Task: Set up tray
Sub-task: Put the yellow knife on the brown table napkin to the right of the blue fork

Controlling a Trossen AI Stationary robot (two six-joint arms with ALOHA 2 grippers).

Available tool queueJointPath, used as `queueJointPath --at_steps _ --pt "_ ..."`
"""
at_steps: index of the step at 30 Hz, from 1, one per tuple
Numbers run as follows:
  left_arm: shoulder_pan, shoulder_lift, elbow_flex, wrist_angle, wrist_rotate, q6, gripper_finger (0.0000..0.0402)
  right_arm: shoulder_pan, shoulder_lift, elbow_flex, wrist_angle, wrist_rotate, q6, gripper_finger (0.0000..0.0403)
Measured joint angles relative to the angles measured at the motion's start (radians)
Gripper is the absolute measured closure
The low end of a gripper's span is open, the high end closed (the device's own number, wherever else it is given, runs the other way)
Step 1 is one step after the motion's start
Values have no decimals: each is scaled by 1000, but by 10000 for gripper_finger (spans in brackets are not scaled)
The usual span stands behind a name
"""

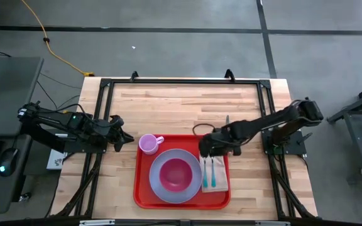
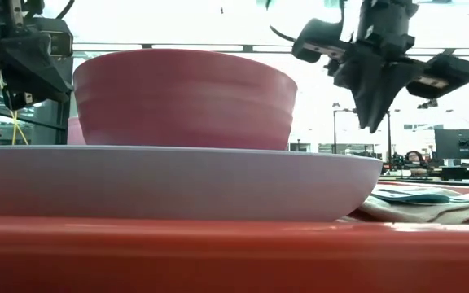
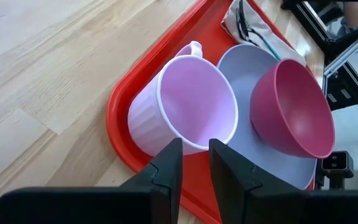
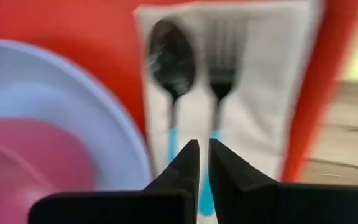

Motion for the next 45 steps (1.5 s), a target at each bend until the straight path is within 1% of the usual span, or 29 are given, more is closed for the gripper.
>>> queueJointPath --at_steps 4,6,12,17,24,27,31,38,42,45 --pt "0 0 0 1 0 0 291 -27 -56 0 -136 40 -14 400" --pt "0 0 0 2 0 0 291 -42 -82 0 -185 67 -51 402" --pt "0 0 0 2 0 0 291 -94 -125 0 -269 197 -161 398" --pt "0 0 0 2 0 0 291 -166 -123 -2 -334 181 -248 396" --pt "0 0 0 2 0 0 291 -251 -123 -47 -336 132 -355 388" --pt "0 0 0 2 0 0 291 -267 -122 -67 -337 128 -380 373" --pt "0 0 0 3 0 17 291 -283 -122 -90 -327 119 -386 339" --pt "0 0 0 28 -5 164 291 -293 -122 -107 -308 121 -396 283" --pt "0 -6 0 84 -49 235 291 -293 -122 -107 -309 153 -398 267" --pt "0 -31 0 127 -51 280 291 -293 -122 -107 -309 161 -414 259"
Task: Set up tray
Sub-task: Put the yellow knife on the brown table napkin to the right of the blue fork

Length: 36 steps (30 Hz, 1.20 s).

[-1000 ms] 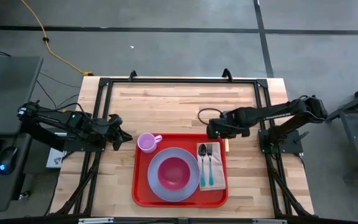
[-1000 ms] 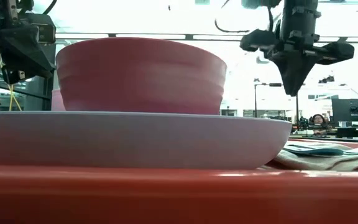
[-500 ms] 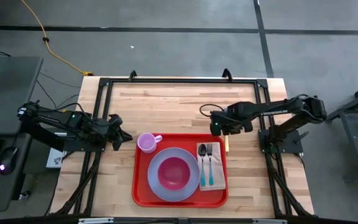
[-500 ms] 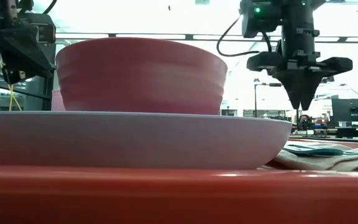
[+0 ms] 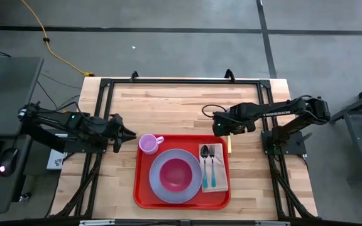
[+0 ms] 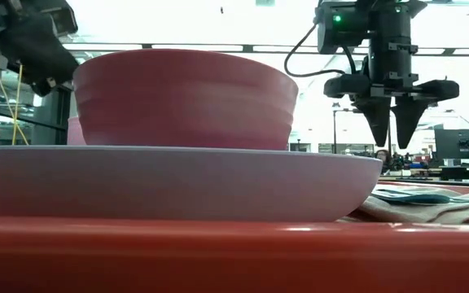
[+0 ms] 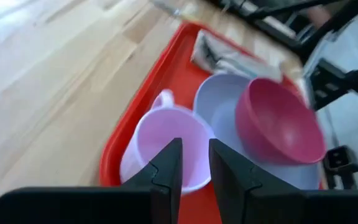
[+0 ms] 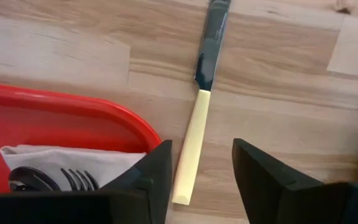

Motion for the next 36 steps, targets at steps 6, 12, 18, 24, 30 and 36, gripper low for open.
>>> queueJointPath --at_steps 6,12,18,24,30,36 --pt "0 -88 -5 11 -8 59 291 0 0 0 0 16 -8 248" --pt "0 -220 -86 60 -8 69 291 0 1 0 -19 18 0 241" --pt "0 -328 -132 78 -3 114 291 0 1 0 -45 22 27 233" --pt "0 -392 -170 82 8 144 291 0 1 -81 59 18 56 228" --pt "0 -391 -210 128 8 144 291 -6 1 -175 192 -1 73 230" --pt "0 -391 -265 219 17 138 291 -34 1 -272 354 -32 74 231"
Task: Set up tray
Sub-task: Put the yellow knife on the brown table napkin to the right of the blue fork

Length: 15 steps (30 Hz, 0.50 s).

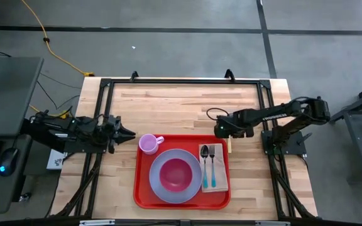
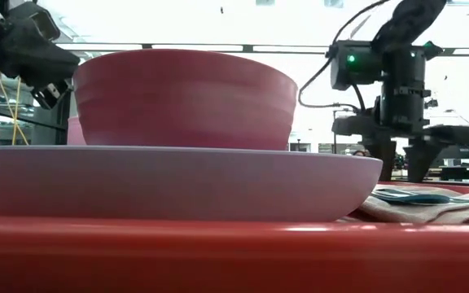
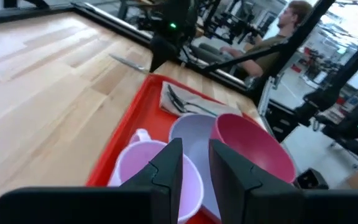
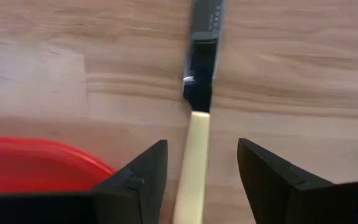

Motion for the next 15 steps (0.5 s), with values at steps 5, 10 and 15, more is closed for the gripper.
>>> queueJointPath --at_steps 5,10,15 --pt "0 0 -15 25 17 -9 291 -20 -2 -51 66 -12 -2 240" --pt "0 0 -16 23 17 -25 291 -25 -4 -62 62 -7 -6 256" --pt "0 0 -16 21 10 -25 291 -24 -3 -63 56 13 -9 277"
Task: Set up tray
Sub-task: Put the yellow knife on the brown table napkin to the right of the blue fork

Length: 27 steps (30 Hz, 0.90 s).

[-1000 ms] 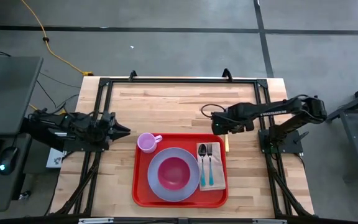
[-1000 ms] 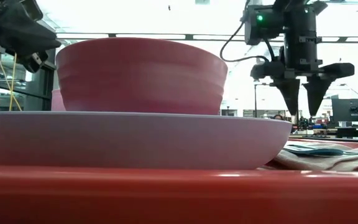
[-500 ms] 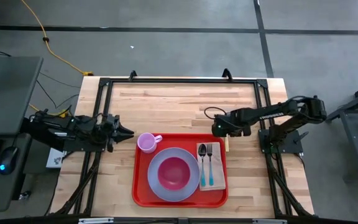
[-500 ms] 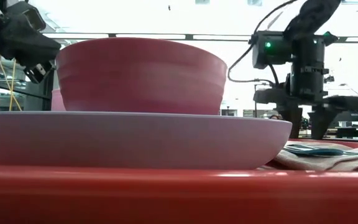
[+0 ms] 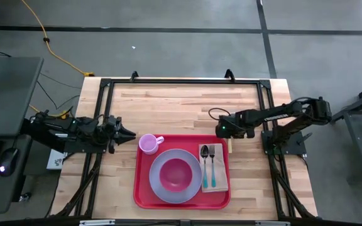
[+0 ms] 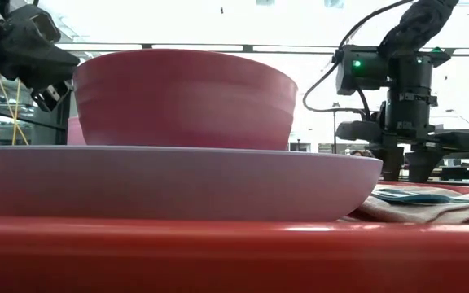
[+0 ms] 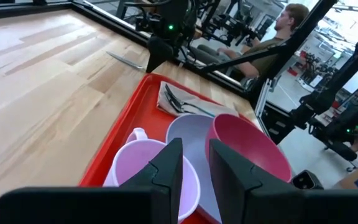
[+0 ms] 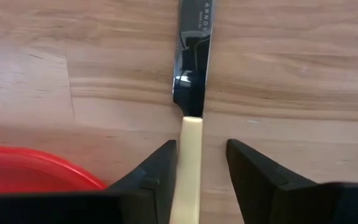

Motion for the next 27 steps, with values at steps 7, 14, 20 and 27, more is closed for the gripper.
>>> queueJointPath --at_steps 7,14,20,27 --pt "0 0 0 0 -1 -5 291 0 1 -1 -24 15 -3 302" --pt "0 0 0 0 -2 -6 291 0 2 -2 -60 36 1 339" --pt "0 0 0 -6 -2 -8 291 0 2 -2 -71 44 7 389" --pt "0 0 0 -5 -3 -10 291 -1 2 -2 -74 27 17 384"
